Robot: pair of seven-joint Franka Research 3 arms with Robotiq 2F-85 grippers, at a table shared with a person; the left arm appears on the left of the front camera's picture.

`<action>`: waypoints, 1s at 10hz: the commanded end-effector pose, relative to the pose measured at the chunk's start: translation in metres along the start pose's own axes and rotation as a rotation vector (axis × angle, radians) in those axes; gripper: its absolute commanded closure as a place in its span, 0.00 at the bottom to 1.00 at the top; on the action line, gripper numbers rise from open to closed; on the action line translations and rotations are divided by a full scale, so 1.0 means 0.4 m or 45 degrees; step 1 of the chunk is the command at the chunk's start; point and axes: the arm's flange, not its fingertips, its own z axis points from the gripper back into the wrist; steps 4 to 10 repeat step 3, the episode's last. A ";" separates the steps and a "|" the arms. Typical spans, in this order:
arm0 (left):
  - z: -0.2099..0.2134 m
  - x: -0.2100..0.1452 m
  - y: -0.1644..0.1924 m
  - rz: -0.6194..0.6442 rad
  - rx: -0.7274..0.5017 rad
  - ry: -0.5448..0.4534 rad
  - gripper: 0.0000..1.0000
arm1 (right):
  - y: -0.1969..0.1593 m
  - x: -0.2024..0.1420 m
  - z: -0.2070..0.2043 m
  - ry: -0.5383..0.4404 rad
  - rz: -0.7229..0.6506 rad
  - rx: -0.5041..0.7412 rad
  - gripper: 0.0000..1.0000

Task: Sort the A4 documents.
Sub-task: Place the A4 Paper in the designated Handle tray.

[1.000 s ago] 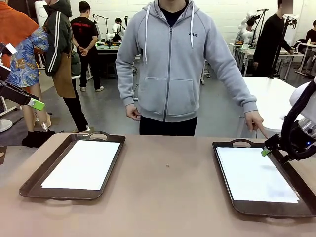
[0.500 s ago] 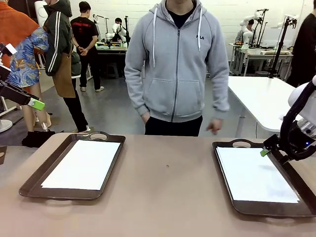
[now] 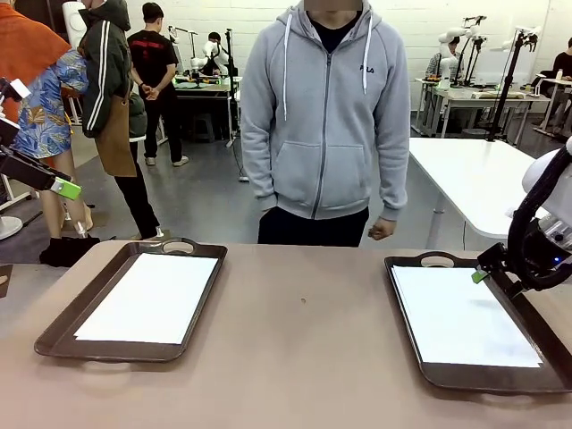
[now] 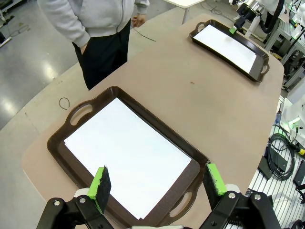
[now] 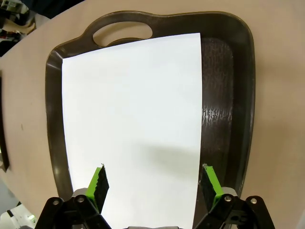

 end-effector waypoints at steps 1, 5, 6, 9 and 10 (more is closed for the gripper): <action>0.002 -0.004 0.001 -0.015 -0.006 -0.008 0.00 | -0.002 -0.001 0.002 0.005 0.005 0.005 0.00; 0.002 -0.004 0.001 -0.015 -0.006 -0.008 0.00 | -0.002 -0.001 0.002 0.005 0.005 0.005 0.00; 0.002 -0.004 0.001 -0.015 -0.006 -0.008 0.00 | -0.002 -0.001 0.002 0.005 0.005 0.005 0.00; 0.002 -0.004 0.001 -0.015 -0.006 -0.008 0.00 | -0.002 -0.001 0.002 0.005 0.005 0.005 0.00; 0.002 -0.004 0.001 -0.015 -0.006 -0.008 0.00 | -0.002 -0.001 0.002 0.005 0.005 0.005 0.00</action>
